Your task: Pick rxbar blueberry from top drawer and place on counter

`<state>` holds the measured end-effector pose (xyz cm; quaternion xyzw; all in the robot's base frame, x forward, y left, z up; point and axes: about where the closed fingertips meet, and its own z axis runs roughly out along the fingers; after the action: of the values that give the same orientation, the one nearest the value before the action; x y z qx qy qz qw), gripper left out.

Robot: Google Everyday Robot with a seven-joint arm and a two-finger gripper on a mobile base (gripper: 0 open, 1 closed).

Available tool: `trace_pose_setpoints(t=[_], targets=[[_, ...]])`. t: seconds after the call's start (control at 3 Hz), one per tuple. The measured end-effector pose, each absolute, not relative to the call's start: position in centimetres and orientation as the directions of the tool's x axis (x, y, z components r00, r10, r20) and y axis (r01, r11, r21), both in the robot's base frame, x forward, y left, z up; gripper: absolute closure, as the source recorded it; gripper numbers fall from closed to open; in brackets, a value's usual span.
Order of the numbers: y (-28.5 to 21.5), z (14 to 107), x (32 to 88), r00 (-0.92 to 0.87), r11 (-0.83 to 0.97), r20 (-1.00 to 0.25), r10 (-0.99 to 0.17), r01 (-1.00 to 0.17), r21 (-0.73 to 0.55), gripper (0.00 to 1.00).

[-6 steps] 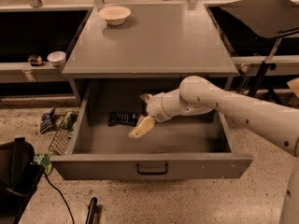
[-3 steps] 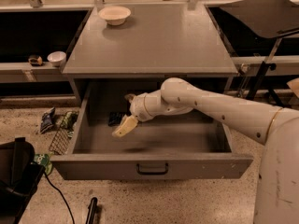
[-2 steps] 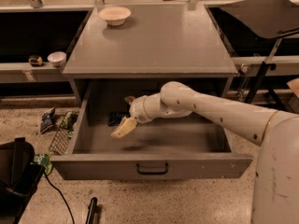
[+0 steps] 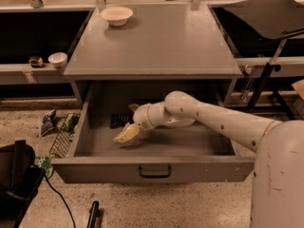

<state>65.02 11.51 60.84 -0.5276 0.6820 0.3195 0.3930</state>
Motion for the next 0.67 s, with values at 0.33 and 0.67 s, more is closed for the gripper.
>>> trace_pose_setpoints(t=[0.33,0.67], targets=[[11.52,59.75,65.15,-0.151,0.244,-0.874,-0.462,-0.969,0.039,0.18],[11.52,59.73,65.15,-0.151,0.244,-0.874,-0.462,-0.969,0.039,0.41]])
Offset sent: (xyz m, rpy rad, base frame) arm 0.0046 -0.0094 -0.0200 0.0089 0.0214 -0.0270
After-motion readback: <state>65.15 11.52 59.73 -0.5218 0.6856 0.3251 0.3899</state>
